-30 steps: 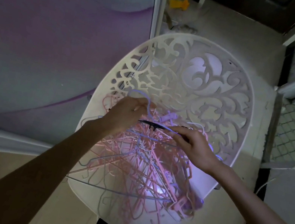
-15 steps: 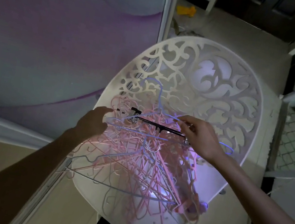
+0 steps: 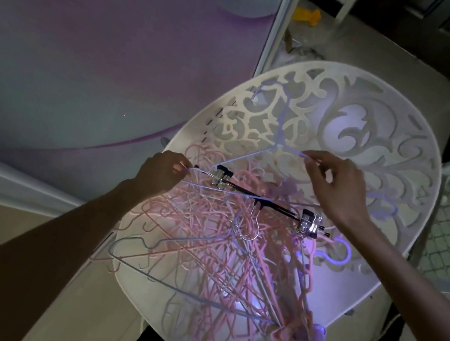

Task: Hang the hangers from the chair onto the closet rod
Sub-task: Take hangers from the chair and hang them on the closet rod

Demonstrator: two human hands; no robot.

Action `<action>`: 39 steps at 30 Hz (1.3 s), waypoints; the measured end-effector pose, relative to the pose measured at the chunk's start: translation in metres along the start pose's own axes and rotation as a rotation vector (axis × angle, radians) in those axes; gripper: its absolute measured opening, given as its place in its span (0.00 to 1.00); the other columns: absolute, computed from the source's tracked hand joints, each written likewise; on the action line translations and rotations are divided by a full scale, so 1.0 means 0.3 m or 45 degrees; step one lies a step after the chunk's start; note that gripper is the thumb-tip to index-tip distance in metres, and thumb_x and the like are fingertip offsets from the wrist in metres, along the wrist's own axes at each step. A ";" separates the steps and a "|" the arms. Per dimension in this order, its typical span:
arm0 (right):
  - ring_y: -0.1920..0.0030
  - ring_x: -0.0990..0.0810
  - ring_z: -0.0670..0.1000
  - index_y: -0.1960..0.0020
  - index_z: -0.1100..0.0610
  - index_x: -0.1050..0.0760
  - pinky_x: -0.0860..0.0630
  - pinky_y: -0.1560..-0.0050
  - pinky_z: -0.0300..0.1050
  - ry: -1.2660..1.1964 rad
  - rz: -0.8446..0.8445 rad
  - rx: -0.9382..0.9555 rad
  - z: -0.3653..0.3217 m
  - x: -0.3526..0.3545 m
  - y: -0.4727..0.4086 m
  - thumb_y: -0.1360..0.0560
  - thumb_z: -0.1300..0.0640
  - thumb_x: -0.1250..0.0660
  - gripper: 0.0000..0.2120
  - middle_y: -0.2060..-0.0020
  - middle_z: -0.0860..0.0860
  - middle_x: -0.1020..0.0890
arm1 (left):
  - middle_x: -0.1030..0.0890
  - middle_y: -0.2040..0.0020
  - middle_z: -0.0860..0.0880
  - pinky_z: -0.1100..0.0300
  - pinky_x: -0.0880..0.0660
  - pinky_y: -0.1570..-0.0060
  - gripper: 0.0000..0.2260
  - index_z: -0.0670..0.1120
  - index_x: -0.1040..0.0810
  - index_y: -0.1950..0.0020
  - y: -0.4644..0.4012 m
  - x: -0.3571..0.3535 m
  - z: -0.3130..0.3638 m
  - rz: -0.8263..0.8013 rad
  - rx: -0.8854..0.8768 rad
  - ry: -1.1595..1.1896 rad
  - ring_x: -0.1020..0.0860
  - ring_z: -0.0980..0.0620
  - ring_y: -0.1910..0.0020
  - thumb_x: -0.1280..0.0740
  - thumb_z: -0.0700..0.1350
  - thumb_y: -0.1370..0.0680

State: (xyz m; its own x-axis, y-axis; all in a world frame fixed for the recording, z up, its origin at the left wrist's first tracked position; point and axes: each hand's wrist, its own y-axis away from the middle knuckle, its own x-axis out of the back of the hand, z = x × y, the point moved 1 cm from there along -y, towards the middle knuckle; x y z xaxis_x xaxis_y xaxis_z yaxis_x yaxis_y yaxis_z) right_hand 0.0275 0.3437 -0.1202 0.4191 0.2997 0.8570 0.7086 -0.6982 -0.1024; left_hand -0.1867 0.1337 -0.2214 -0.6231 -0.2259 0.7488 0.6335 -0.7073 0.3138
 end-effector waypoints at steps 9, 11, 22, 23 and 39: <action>0.72 0.31 0.45 0.51 0.49 0.19 0.32 0.60 0.41 -0.123 -0.110 -0.144 0.012 0.087 -0.103 0.25 0.45 0.35 0.10 0.67 0.48 0.23 | 0.16 0.52 0.53 0.55 0.25 0.44 0.09 0.52 0.17 0.46 0.039 0.044 0.057 -0.119 -0.053 0.317 0.18 0.54 0.50 0.32 0.50 0.25; 0.76 0.34 0.42 0.52 0.54 0.19 0.38 0.71 0.31 -0.307 -0.243 -0.211 0.023 0.092 -0.064 0.24 0.50 0.35 0.09 0.75 0.45 0.26 | 0.16 0.49 0.49 0.59 0.28 0.45 0.10 0.50 0.18 0.44 0.068 0.072 0.065 -0.132 -0.015 0.243 0.20 0.54 0.49 0.32 0.47 0.24; 0.63 0.24 0.32 0.49 0.57 0.20 0.30 0.57 0.25 -0.894 -0.543 -0.338 -0.034 0.005 0.232 0.23 0.63 0.37 0.08 0.62 0.38 0.18 | 0.19 0.50 0.56 0.63 0.24 0.49 0.10 0.51 0.21 0.42 0.251 0.085 0.368 -0.469 -0.429 0.509 0.20 0.60 0.51 0.33 0.45 0.24; 0.66 0.25 0.32 0.49 0.58 0.20 0.30 0.60 0.26 -0.912 -0.559 -0.367 -0.042 -0.004 0.226 0.23 0.62 0.38 0.08 0.66 0.39 0.19 | 0.18 0.56 0.58 0.64 0.25 0.54 0.09 0.51 0.20 0.44 0.251 0.077 0.365 -0.420 -0.377 0.598 0.20 0.63 0.57 0.34 0.45 0.23; 0.45 0.22 0.60 0.43 0.53 0.23 0.29 0.53 0.48 0.510 -0.574 0.045 0.136 -0.275 0.115 0.22 0.52 0.39 0.11 0.47 0.56 0.19 | 0.27 0.78 0.52 0.68 0.44 0.78 0.08 0.47 0.18 0.62 0.258 0.154 0.189 -0.572 0.233 0.578 0.38 0.59 0.83 0.33 0.38 0.26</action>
State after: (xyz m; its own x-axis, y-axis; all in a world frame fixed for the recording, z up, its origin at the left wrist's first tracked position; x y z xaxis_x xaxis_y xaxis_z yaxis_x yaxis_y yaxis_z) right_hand 0.0406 0.3213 -0.2151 -0.1687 0.2883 0.9426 0.7881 -0.5349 0.3046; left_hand -0.1405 0.1063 -0.1295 -0.9509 -0.2236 0.2141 0.3096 -0.6824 0.6623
